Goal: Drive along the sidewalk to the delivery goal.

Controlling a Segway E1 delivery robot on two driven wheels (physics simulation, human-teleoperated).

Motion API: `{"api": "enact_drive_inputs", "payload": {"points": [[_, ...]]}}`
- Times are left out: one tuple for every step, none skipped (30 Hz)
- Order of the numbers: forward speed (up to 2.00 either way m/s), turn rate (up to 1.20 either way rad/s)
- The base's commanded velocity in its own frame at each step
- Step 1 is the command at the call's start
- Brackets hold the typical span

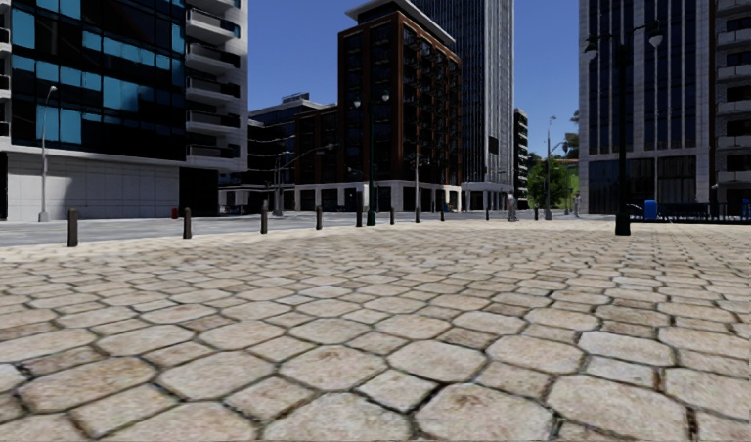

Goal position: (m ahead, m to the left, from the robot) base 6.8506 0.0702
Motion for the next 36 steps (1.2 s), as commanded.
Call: {"api": "enact_drive_inputs", "payload": {"points": [[2.00, 0.00], [2.00, 0.00], [2.00, 0.00], [2.00, 0.00], [2.00, 0.00], [2.00, 0.11], [2.00, 0.15], [2.00, 0.16], [2.00, 0.16], [2.00, 0.17], [2.00, 0.17], [2.00, 0.17], [2.00, 0.17], [2.00, 0.17], [2.00, 0.17], [2.00, 0.16], [2.00, 0.16], [2.00, 0.02], [2.00, 0.00], [2.00, 0.00], [2.00, 0.00], [2.00, 0.00], [2.00, 0.00], [2.00, 0.00], [2.00, 0.00], [2.00, 0.00], [2.00, 0.00], [2.00, 0.00], [2.00, 0.00], [2.00, 0.00], [2.00, 0.00], [2.00, 0.00], [2.00, 0.00], [2.00, 0.00], [2.00, 0.04], [2.00, 0.08]]}}
